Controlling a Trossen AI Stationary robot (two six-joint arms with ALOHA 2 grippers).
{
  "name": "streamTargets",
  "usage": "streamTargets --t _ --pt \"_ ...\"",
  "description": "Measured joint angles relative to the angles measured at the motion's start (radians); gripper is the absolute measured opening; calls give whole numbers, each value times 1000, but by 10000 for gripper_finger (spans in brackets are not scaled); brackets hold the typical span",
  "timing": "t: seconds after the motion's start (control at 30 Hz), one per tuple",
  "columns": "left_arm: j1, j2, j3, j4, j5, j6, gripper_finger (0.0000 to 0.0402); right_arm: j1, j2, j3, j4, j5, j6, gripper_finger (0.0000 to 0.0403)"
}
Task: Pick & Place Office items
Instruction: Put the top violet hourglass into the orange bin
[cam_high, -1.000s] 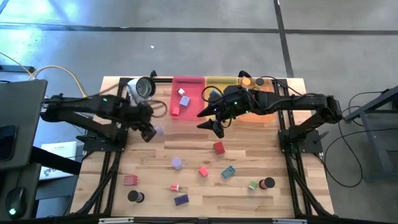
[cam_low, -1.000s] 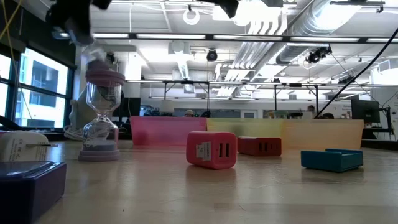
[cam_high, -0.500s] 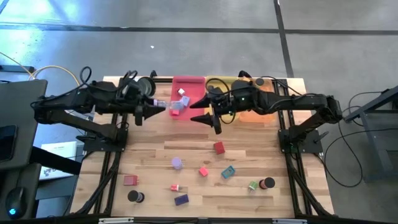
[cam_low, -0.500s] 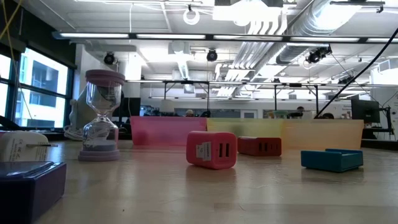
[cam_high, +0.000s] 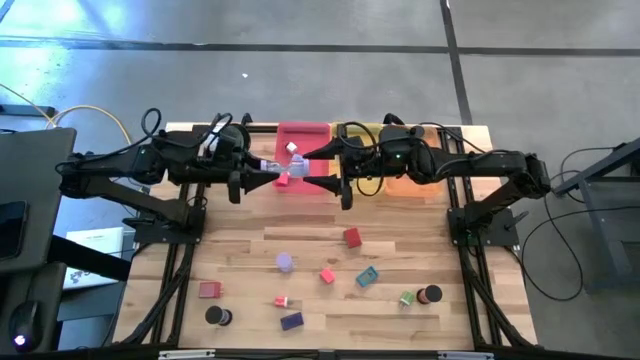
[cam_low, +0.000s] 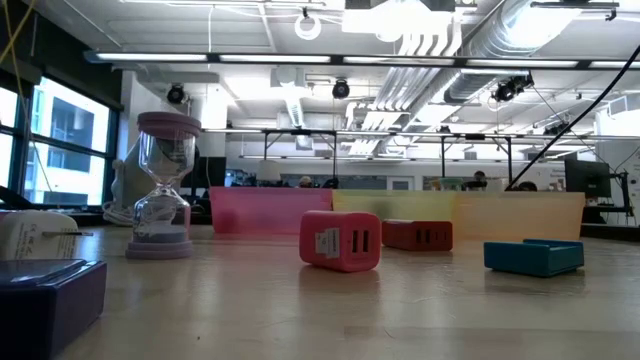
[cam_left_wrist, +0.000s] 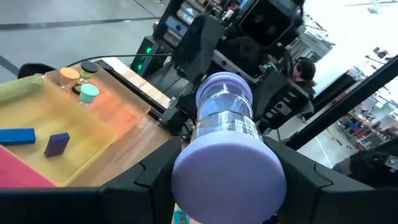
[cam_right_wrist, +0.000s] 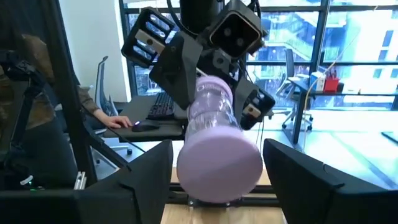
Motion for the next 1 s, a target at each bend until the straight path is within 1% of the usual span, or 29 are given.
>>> streamTargets --t 0.23,0.33,0.4,0.7,0.9,1.0 --pt "0 10 0 46 2 -3 186 0 0 0 11 -9 -9 239" --pt "0 10 0 60 3 -4 186 0 0 0 15 -37 -30 237" --pt "0 10 0 60 4 -3 186 0 0 0 28 -52 -35 232" --pt "0 28 0 68 10 0 186 0 0 0 38 -56 -57 198" --pt "0 26 0 67 11 1 186 0 0 0 40 -57 -57 213" --pt "0 27 0 67 13 4 186 0 0 0 40 -58 -57 210"
